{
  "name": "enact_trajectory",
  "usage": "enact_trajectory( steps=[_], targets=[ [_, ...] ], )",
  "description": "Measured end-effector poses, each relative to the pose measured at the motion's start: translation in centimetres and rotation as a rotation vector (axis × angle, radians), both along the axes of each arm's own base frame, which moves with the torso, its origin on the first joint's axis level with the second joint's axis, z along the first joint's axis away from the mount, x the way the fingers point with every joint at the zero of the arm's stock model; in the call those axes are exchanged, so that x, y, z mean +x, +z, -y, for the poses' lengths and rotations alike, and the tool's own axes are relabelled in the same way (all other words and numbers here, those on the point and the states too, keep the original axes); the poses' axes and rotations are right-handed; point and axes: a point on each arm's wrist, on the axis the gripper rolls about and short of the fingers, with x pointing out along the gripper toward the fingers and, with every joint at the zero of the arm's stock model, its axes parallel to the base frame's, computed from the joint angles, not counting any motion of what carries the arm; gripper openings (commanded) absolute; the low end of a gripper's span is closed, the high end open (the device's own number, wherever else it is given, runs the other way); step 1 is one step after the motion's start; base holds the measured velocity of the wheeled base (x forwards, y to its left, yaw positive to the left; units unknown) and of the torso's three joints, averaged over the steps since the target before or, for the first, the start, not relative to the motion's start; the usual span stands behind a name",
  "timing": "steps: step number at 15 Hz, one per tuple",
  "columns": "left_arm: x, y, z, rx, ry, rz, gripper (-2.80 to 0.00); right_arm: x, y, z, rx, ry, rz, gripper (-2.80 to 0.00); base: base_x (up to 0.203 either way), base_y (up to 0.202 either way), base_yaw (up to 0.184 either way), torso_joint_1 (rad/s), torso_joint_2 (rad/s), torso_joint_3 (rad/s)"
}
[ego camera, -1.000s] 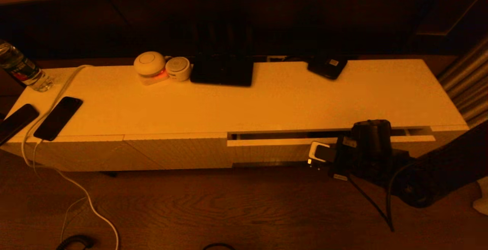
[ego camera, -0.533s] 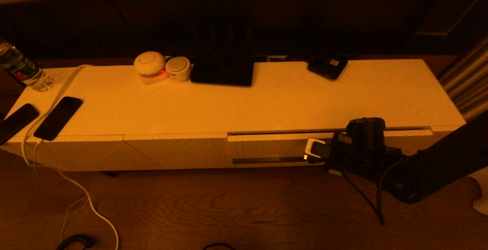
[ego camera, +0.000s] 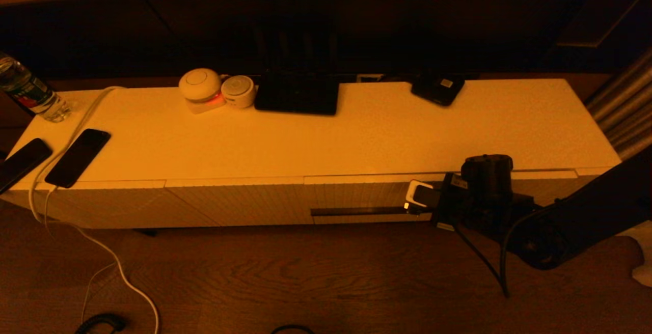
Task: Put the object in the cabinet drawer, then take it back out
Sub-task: Close the drawer, then open the drawer
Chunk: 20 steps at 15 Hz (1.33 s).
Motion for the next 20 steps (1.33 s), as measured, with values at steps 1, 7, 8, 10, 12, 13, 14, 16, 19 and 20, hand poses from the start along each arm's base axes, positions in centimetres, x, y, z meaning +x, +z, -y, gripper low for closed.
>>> enact_trajectory(
  steps=[1, 7, 8, 10, 12, 13, 14, 16, 19, 20],
  targets=[
    [0.0, 0.0, 0.0, 0.0, 0.0, 0.0, -2.8, 0.0, 0.1, 0.0, 0.002, -0.002, 0.003, -2.8, 0.0, 0.0, 0.0, 0.0, 0.0, 0.0],
    [0.0, 0.0, 0.0, 0.0, 0.0, 0.0, -2.8, -3.0, 0.3, 1.1, -0.031, -0.011, -0.064, -2.8, 0.0, 0.0, 0.0, 0.0, 0.0, 0.0],
    [0.0, 0.0, 0.0, 0.0, 0.0, 0.0, -2.8, -4.0, 0.3, 1.4, -0.041, -0.01, -0.09, -2.8, 0.0, 0.0, 0.0, 0.0, 0.0, 0.0],
    [0.0, 0.0, 0.0, 0.0, 0.0, 0.0, -2.8, -6.2, 0.6, 2.0, -0.06, -0.004, -0.139, -2.8, 0.0, 0.0, 0.0, 0.0, 0.0, 0.0],
    [0.0, 0.0, 0.0, 0.0, 0.0, 0.0, -2.8, -8.3, 1.4, 2.7, -0.071, 0.0, -0.174, -2.8, 0.0, 0.0, 0.0, 0.0, 0.0, 0.0],
    [0.0, 0.0, 0.0, 0.0, 0.0, 0.0, -2.8, -9.4, 1.7, 3.1, -0.078, 0.001, -0.197, -2.8, 0.0, 0.0, 0.0, 0.0, 0.0, 0.0],
    [0.0, 0.0, 0.0, 0.0, 0.0, 0.0, -2.8, -10.5, 2.2, 3.6, -0.085, 0.002, -0.215, -2.8, 0.0, 0.0, 0.0, 0.0, 0.0, 0.0],
    [0.0, 0.0, 0.0, 0.0, -0.001, 0.0, -2.8, -13.0, 3.5, 4.6, -0.101, -0.002, -0.265, -2.8, 0.0, 0.0, 0.0, 0.0, 0.0, 0.0],
    [0.0, 0.0, 0.0, 0.0, 0.0, 0.0, -2.8, -16.8, 5.0, 6.2, -0.113, -0.012, -0.338, -2.8, 0.0, 0.0, 0.0, 0.0, 0.0, 0.0],
    [0.0, 0.0, 0.0, 0.0, -0.001, 0.0, -2.8, -18.0, 5.4, 6.7, -0.109, -0.015, -0.358, -2.8, 0.0, 0.0, 0.0, 0.0, 0.0, 0.0]
  ],
)
